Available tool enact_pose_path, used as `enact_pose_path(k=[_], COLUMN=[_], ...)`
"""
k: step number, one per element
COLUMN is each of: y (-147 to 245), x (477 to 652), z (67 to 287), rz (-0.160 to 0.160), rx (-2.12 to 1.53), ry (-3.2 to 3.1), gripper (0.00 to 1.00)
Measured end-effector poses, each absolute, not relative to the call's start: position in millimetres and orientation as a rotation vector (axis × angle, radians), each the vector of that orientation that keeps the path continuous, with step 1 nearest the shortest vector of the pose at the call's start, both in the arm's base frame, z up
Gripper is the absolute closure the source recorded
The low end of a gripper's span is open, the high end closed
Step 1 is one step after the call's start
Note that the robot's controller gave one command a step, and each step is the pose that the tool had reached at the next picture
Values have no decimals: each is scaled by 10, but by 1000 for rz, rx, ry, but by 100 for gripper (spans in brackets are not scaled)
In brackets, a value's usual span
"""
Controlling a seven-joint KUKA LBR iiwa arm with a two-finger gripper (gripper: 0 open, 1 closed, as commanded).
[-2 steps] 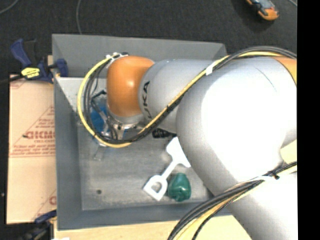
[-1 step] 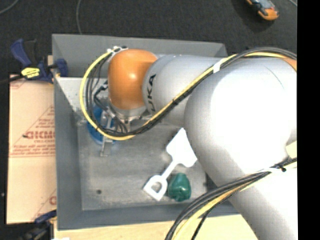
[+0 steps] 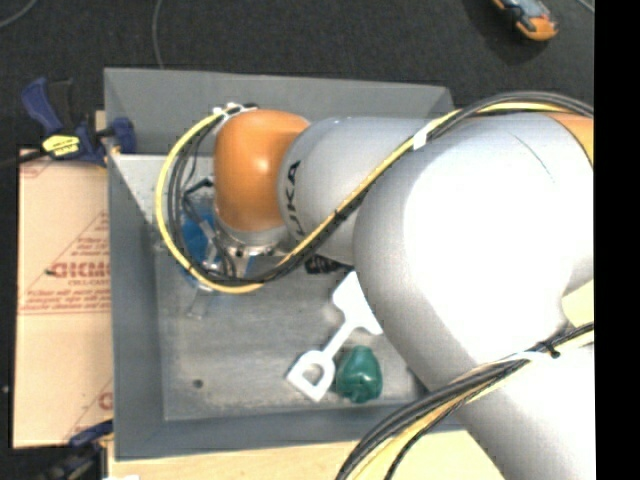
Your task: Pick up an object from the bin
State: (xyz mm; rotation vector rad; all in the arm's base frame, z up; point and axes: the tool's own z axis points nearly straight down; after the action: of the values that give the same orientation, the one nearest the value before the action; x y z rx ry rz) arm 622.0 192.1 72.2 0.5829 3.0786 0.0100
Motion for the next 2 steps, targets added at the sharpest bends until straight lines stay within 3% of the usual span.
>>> enact_pose_path(k=[1, 2], y=[1849, 1911], x=[6406, 6235], z=[728, 723], rz=[7, 10], rx=[176, 549], ry=[3121, 3085], gripper=[0, 100])
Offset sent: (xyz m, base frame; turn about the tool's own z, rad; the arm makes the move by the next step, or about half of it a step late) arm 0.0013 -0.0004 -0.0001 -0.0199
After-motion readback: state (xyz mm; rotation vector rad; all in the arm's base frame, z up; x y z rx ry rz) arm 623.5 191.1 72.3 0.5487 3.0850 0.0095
